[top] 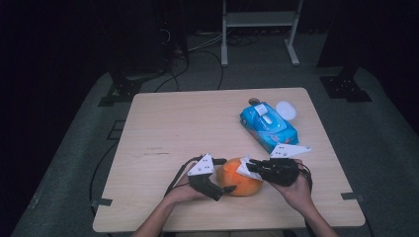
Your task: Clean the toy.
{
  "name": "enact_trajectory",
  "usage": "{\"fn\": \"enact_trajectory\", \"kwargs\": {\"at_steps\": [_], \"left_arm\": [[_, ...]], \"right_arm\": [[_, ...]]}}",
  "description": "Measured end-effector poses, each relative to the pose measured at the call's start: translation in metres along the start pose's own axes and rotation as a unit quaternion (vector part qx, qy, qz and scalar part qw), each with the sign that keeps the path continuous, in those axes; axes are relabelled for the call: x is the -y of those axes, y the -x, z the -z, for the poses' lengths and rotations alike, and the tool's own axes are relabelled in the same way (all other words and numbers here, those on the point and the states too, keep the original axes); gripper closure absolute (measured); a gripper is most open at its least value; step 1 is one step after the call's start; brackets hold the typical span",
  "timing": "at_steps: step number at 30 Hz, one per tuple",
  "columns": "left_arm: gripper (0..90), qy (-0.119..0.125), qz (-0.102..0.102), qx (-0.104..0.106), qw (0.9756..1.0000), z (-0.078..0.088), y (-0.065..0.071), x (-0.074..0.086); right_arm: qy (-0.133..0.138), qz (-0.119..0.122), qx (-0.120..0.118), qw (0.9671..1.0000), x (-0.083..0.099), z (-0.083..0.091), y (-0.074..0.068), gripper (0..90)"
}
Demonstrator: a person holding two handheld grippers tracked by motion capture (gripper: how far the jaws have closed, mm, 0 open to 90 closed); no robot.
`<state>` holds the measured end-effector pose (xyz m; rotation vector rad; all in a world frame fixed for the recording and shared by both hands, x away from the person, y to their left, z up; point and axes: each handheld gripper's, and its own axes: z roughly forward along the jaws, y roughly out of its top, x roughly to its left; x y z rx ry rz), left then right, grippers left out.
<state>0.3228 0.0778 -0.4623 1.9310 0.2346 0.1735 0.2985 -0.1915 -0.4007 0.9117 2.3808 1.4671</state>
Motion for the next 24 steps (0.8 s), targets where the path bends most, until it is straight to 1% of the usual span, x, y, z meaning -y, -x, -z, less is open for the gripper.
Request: {"fn": "enact_trajectory", "kwargs": {"at_steps": [1,3,8,9,11,12,14,17,18,19,21,22,23,24], "left_arm": [[6.0,-0.004,-0.004,0.003,1.0,-0.002,0.001,0.002],[6.0,-0.009,-0.014,0.0,0.9999,-0.005,0.002,0.004],[6.2,-0.006,-0.009,-0.001,0.9999,-0.007,0.002,0.004],[7.8,-0.006,-0.011,-0.003,0.9999,-0.007,0.003,0.005],[18.8,-0.009,-0.011,-0.012,0.9998,-0.005,0.005,0.002],[24.1,-0.015,-0.01,-0.016,0.9997,-0.004,0.006,-0.001],[31.2,-0.027,-0.009,-0.018,0.9994,0.0,0.009,-0.009],[34.3,-0.037,-0.002,-0.014,0.9992,0.007,0.011,-0.024],[34.6,-0.037,-0.004,-0.015,0.9992,0.011,0.012,-0.03],[34.7,-0.039,-0.011,-0.02,0.999,0.016,0.014,-0.038],[35.1,-0.044,-0.021,-0.027,0.9984,0.024,0.017,-0.051],[35.2,-0.044,-0.028,-0.029,0.9982,0.028,0.019,-0.057],[35.2,-0.044,-0.028,-0.029,0.9982,0.028,0.019,-0.057],[35.2,-0.046,-0.036,-0.03,0.9978,0.034,0.023,-0.066]], "right_arm": [[-0.001,-0.001,-0.001,1.0,0.0,0.0,0.0,79.7],[-0.001,-0.002,0.0,1.0,0.001,-0.001,0.001,79.8],[-0.001,-0.007,-0.001,1.0,0.001,-0.001,0.003,79.7],[-0.001,-0.007,0.001,1.0,0.001,-0.002,0.003,79.7],[-0.001,-0.004,0.004,1.0,0.001,-0.002,0.001,79.7],[-0.001,-0.004,0.005,1.0,0.0,-0.002,0.0,79.8],[0.006,-0.009,0.004,0.9999,-0.001,0.0,0.0,79.9],[0.02,-0.01,0.004,0.9997,-0.003,0.005,-0.002,80.0],[0.023,-0.012,0.002,0.9997,-0.004,0.006,-0.002,80.0],[0.03,-0.017,-0.003,0.9994,-0.004,0.008,-0.001,80.0],[0.046,-0.039,-0.021,0.998,-0.005,0.01,0.002,80.0],[0.051,-0.045,-0.026,0.9973,-0.006,0.011,0.003,80.0],[0.055,-0.049,-0.03,0.9968,-0.006,0.011,0.003,80.1],[0.056,-0.049,-0.033,0.9967,-0.006,0.011,0.003,80.1]]}}
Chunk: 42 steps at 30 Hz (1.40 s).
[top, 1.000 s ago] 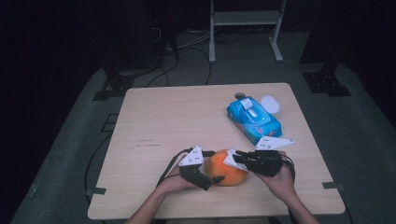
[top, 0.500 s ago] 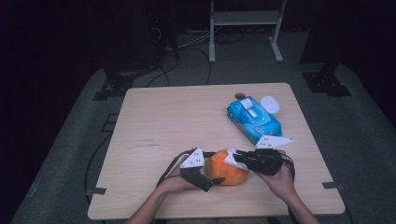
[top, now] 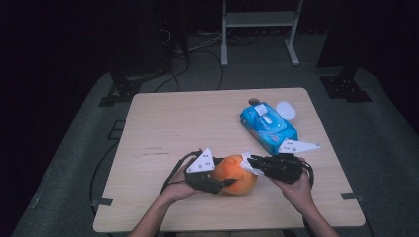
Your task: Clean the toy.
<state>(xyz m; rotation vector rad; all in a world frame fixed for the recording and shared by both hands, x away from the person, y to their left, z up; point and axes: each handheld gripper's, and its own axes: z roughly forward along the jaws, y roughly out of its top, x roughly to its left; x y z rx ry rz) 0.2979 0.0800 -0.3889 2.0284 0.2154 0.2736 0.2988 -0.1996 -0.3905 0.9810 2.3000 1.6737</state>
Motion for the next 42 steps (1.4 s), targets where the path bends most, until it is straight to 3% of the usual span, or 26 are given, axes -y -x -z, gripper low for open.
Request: {"fn": "enact_trajectory", "kwargs": {"at_steps": [4,9,13,16,21,23,25,27,30,34,37,39,42], "left_arm": [[35.1,-0.018,-0.007,0.002,0.9998,0.005,0.001,-0.004],[33.6,-0.056,0.018,0.011,0.9982,-0.009,-0.004,0.012],[32.4,-0.049,0.038,0.006,0.9981,-0.013,-0.007,0.015],[31.0,-0.048,0.031,0.004,0.9983,-0.017,-0.002,0.014],[30.3,-0.051,0.007,0.0,0.9987,-0.026,0.01,0.006],[29.4,-0.051,0.005,-0.001,0.9987,-0.027,0.013,0.005],[25.9,-0.055,0.006,0.0,0.9985,-0.028,0.013,0.005],[21.2,-0.046,0.01,0.01,0.9989,-0.025,0.01,0.007],[17.2,-0.025,0.019,0.022,0.9993,-0.018,0.005,0.007],[11.8,-0.013,0.035,0.013,0.9992,-0.009,-0.004,0.009],[9.7,-0.012,0.061,0.016,0.9979,-0.011,-0.01,0.017],[9.6,-0.011,0.078,0.033,0.9964,-0.016,-0.01,0.022],[10.0,-0.016,0.066,0.043,0.9968,-0.019,-0.006,0.022]], "right_arm": [[-0.009,-0.001,-0.004,1.0,0.002,-0.004,-0.001,80.0],[-0.052,-0.009,0.007,0.9986,0.014,-0.02,0.004,80.0],[-0.057,-0.023,0.013,0.998,0.016,-0.021,0.012,80.1],[-0.029,-0.013,0.023,0.9992,0.007,-0.009,0.007,80.2],[0.006,0.049,0.025,0.9985,-0.011,0.002,-0.026,80.2],[0.001,0.064,0.021,0.9977,-0.013,-0.003,-0.035,80.1],[-0.021,0.082,0.037,0.9958,-0.009,-0.012,-0.038,80.1],[-0.037,0.071,0.032,0.9963,-0.003,-0.017,-0.034,80.1],[-0.04,0.065,0.026,0.9967,0.001,-0.014,-0.028,80.1],[-0.04,0.063,0.029,0.9968,0.003,-0.007,-0.023,80.1],[-0.039,0.059,0.031,0.997,0.004,-0.004,-0.02,80.0],[-0.039,0.059,0.032,0.997,0.004,-0.003,-0.018,79.8],[-0.038,0.056,0.039,0.997,0.004,-0.002,-0.014,79.7]]}}
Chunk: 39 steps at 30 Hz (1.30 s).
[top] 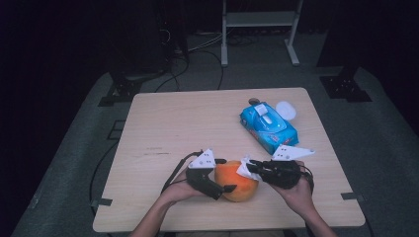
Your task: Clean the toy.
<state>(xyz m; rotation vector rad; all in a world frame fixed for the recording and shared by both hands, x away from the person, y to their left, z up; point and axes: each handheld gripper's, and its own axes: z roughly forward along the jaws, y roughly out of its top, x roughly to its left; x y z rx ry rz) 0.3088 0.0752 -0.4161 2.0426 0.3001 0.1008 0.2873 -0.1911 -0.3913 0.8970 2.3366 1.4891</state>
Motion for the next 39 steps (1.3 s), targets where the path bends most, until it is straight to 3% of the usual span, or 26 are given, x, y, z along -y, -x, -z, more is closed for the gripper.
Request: {"fn": "enact_trajectory", "kwargs": {"at_steps": [2,4,7,9,12,16,20,22,24,26,28,31,36,39], "left_arm": [[12.1,-0.001,-0.007,0.015,0.9999,0.003,0.001,-0.001],[12.6,0.011,-0.003,0.032,0.9994,0.007,-0.002,0.0],[8.6,0.005,0.014,0.013,0.9998,0.003,-0.008,0.007],[7.2,-0.002,0.027,0.019,0.9995,-0.005,-0.009,0.014],[5.3,0.001,0.015,0.013,0.9998,-0.018,-0.005,0.02],[27.2,0.012,0.02,0.009,0.9997,-0.011,-0.003,0.013],[30.0,0.039,0.023,0.016,0.9989,0.004,-0.001,-0.001],[29.5,0.028,0.019,0.004,0.9994,0.005,-0.002,0.001],[28.7,-0.001,0.029,-0.01,0.9995,-0.003,-0.005,0.009],[28.1,0.008,0.046,-0.007,0.9989,-0.008,-0.007,0.016],[28.1,0.013,0.054,-0.01,0.9984,-0.01,-0.008,0.016],[27.9,0.018,0.061,-0.017,0.9978,-0.011,-0.009,0.015],[28.0,0.02,0.076,-0.028,0.9965,-0.009,-0.01,0.017],[28.1,0.025,0.09,-0.035,0.995,-0.009,-0.011,0.018]], "right_arm": [[0.001,-0.004,0.004,1.0,0.001,0.001,0.004,79.6],[0.001,-0.01,0.01,0.9999,0.002,0.003,0.008,79.6],[0.004,-0.021,0.015,0.9996,0.004,0.005,0.015,79.6],[0.004,-0.029,0.014,0.9995,0.004,0.006,0.017,79.6],[0.004,-0.026,0.012,0.9996,0.004,0.004,0.015,79.7],[0.012,-0.034,0.011,0.9993,0.002,0.005,0.015,80.1],[0.039,-0.031,0.008,0.9987,-0.008,0.013,0.013,80.1],[0.045,-0.038,0.002,0.9983,-0.01,0.013,0.015,80.0],[0.026,-0.036,0.011,0.999,-0.005,0.005,0.017,80.2],[-0.006,-0.035,0.014,0.9993,0.004,-0.007,0.022,80.4],[-0.006,-0.047,0.012,0.9988,0.007,-0.007,0.026,80.6],[0.005,-0.04,0.013,0.9991,0.002,-0.002,0.022,80.7],[0.005,0.013,-0.002,0.9999,-0.007,-0.007,-0.007,80.6],[0.007,0.028,0.007,0.9996,-0.007,-0.007,-0.01,80.5]]}}
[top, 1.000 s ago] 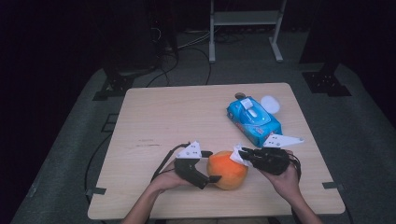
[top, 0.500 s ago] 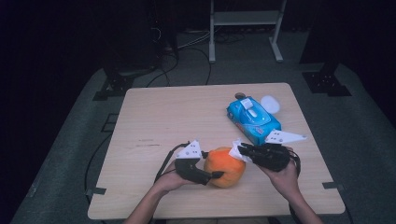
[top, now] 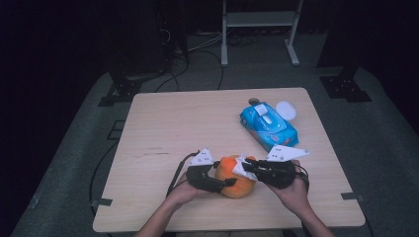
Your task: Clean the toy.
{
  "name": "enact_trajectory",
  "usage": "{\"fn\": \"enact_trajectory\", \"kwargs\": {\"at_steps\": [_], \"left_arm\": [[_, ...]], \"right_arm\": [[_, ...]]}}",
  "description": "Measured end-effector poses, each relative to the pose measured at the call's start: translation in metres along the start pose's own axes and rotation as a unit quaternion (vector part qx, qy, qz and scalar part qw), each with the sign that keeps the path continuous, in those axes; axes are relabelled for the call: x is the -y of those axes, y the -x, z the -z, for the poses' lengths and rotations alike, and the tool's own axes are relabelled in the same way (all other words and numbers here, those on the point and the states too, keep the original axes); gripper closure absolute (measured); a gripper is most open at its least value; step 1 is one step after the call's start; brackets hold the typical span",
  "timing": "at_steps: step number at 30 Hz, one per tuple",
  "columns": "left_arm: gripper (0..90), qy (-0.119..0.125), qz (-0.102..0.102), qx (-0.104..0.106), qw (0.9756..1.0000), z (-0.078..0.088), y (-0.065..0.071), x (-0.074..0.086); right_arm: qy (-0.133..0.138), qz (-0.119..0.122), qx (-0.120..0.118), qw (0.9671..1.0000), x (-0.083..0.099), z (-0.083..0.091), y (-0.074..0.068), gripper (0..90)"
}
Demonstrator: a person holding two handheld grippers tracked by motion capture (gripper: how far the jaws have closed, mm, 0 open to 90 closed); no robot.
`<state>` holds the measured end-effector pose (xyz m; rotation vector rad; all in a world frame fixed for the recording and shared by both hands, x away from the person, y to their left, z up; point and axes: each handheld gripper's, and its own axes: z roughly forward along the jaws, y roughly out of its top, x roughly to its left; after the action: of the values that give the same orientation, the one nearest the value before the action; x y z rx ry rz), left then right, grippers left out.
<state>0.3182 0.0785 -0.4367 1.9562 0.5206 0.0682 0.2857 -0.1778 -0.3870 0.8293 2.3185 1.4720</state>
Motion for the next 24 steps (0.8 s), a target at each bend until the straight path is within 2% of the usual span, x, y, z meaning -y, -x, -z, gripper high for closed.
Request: {"fn": "enact_trajectory", "kwargs": {"at_steps": [2,3,4,6,9,11,14,18,19,24], "left_arm": [[28.1,0.003,0.009,-0.008,0.9999,0.0,-0.001,0.0],[28.1,0.006,0.018,-0.008,0.9998,0.0,-0.002,0.0],[27.9,0.008,0.022,-0.009,0.9997,0.0,-0.003,0.0],[27.6,0.015,0.039,-0.007,0.9991,-0.001,-0.006,0.001],[26.8,0.02,0.057,-0.013,0.9981,-0.002,-0.006,0.002],[26.7,0.019,0.056,-0.014,0.9981,-0.002,-0.006,0.002],[26.6,0.017,0.055,-0.014,0.9982,-0.001,-0.006,0.002],[26.1,0.014,0.045,-0.008,0.9989,0.0,-0.005,0.003],[25.3,0.015,0.043,-0.005,0.9989,0.0,-0.004,0.003],[24.1,0.01,0.012,0.005,0.9999,-0.001,0.0,0.002]], "right_arm": [[-0.001,-0.006,0.012,0.9999,0.003,0.001,0.007,80.4],[-0.003,-0.006,0.027,0.9996,0.006,0.001,0.012,80.4],[-0.004,-0.023,0.029,0.9993,0.01,0.002,0.018,80.5],[-0.003,-0.036,0.029,0.9989,0.014,0.004,0.022,80.5],[0.002,-0.033,0.014,0.9994,0.011,0.002,0.014,80.6],[0.007,-0.011,-0.009,0.9999,0.007,-0.002,0.001,80.5],[0.003,0.014,-0.017,0.9998,0.005,-0.004,-0.007,80.4],[0.002,0.0,-0.001,1.0,0.011,-0.001,0.006,80.3],[0.002,-0.014,0.006,0.9999,0.014,0.0,0.013,80.3],[0.0,-0.043,0.016,0.9989,0.02,0.002,0.027,80.1]]}}
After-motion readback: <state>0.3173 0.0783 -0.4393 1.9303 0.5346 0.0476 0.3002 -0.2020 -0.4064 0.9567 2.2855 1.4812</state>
